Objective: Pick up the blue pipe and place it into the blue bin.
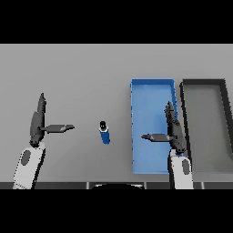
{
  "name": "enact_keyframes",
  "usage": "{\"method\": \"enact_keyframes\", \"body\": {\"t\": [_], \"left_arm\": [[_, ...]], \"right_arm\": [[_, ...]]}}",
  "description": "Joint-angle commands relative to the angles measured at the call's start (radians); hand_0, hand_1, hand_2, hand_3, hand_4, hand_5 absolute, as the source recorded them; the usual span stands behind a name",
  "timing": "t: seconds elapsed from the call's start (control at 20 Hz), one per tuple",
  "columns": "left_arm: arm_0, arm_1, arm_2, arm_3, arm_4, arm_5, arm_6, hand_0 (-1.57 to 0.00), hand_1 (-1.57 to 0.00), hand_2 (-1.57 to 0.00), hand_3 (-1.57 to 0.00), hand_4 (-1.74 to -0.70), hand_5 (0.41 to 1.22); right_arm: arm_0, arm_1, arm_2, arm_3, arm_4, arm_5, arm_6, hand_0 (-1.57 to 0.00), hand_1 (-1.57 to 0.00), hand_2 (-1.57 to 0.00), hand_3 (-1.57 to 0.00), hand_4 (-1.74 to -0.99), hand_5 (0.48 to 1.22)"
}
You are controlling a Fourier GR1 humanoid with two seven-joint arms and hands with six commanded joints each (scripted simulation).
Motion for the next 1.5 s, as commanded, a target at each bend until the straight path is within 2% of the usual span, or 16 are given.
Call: {"method": "enact_keyframes", "body": {"t": [0.0,0.25,0.3,0.35,0.4,0.45,0.5,0.65,0.75,0.9,1.05,1.1,1.3,1.35,1.45], "left_arm": [[-0.003,-0.002,-0.001,0.001,-0.001,0.002,-0.003,0.00,0.00,0.00,0.00,-0.97,0.593],[-0.028,-0.021,-0.011,0.016,-0.011,0.013,0.012,0.00,0.00,0.00,0.00,-0.97,0.593],[0.009,0.047,-0.038,0.010,-0.020,-0.091,-0.064,0.00,0.00,0.00,0.00,-0.97,0.593],[0.019,0.092,-0.046,0.024,-0.025,-0.156,-0.102,0.00,0.00,0.00,0.00,-0.96,0.592],[0.023,0.124,-0.051,0.033,-0.029,-0.198,-0.122,0.00,0.00,0.00,0.00,-0.96,0.590],[0.028,0.134,-0.060,0.039,-0.033,-0.224,-0.140,0.00,0.00,0.00,0.00,-0.96,0.590],[0.019,0.137,-0.067,0.043,-0.037,-0.238,-0.144,0.00,0.00,0.00,0.00,-0.96,0.592],[0.018,0.139,-0.080,0.037,-0.023,-0.281,-0.159,0.00,0.00,0.00,0.00,-0.96,0.593],[0.040,0.167,-0.095,-0.011,-0.008,-0.329,-0.179,0.00,0.00,0.00,0.00,-0.98,0.584],[0.073,0.207,-0.137,-0.070,-0.010,-0.392,-0.154,0.00,0.00,0.00,0.00,-1.03,0.549],[0.089,0.195,-0.206,-0.115,-0.017,-0.450,-0.121,0.00,0.00,0.00,0.00,-1.10,0.510],[0.085,0.184,-0.229,-0.132,-0.021,-0.456,-0.087,0.00,0.00,0.00,0.00,-1.11,0.497],[0.078,0.134,-0.304,-0.144,-0.088,-0.450,-0.051,0.00,0.00,0.00,0.00,-1.14,0.455],[0.062,0.098,-0.326,-0.122,-0.102,-0.447,-0.035,0.00,0.00,0.00,0.00,-1.14,0.450],[0.050,0.068,-0.342,-0.111,-0.114,-0.446,-0.046,0.00,0.00,0.00,0.00,-1.15,0.451]], "right_arm": [[-0.003,-0.002,-0.003,0.002,-0.002,0.000,0.002,0.00,0.00,0.00,0.00,-1.205,0.629],[-0.032,-0.022,-0.027,0.030,-0.020,0.011,0.013,0.00,0.00,0.00,0.00,-1.205,0.629],[0.002,-0.089,-0.001,-0.004,0.052,0.024,-0.078,0.00,0.00,0.00,0.00,-1.205,0.629],[0.035,-0.125,0.023,-0.041,0.101,0.029,-0.123,0.00,0.00,0.00,0.00,-1.201,0.628],[0.062,-0.144,0.040,-0.076,0.125,0.036,-0.135,0.00,0.00,0.00,0.00,-1.197,0.627],[0.068,-0.161,0.043,-0.084,0.139,0.039,-0.135,0.00,0.00,0.00,0.00,-1.197,0.626],[0.060,-0.167,0.047,-0.082,0.149,0.040,-0.108,0.00,0.00,0.00,0.00,-1.193,0.622],[0.079,-0.167,0.057,-0.098,0.154,0.045,-0.114,0.00,0.00,0.00,0.00,-1.203,0.625],[0.075,-0.170,0.055,-0.086,0.152,0.050,-0.113,0.00,0.00,0.00,0.00,-1.192,0.621],[0.068,-0.167,0.062,-0.078,0.161,0.049,-0.123,0.00,0.00,0.00,0.00,-1.179,0.616],[0.067,-0.172,0.063,-0.088,0.164,0.049,-0.122,0.00,0.00,0.00,0.00,-1.173,0.616],[0.056,-0.179,0.059,-0.081,0.173,0.043,-0.103,0.00,0.00,0.00,0.00,-1.164,0.617],[0.070,-0.168,0.059,-0.098,0.151,0.052,-0.098,0.00,0.00,0.00,0.00,-1.195,0.617],[0.078,-0.163,0.062,-0.097,0.151,0.053,-0.104,0.00,0.00,0.00,0.00,-1.197,0.615],[0.074,-0.159,0.062,-0.097,0.151,0.051,-0.105,0.00,0.00,0.00,0.00,-1.213,0.625]]}}
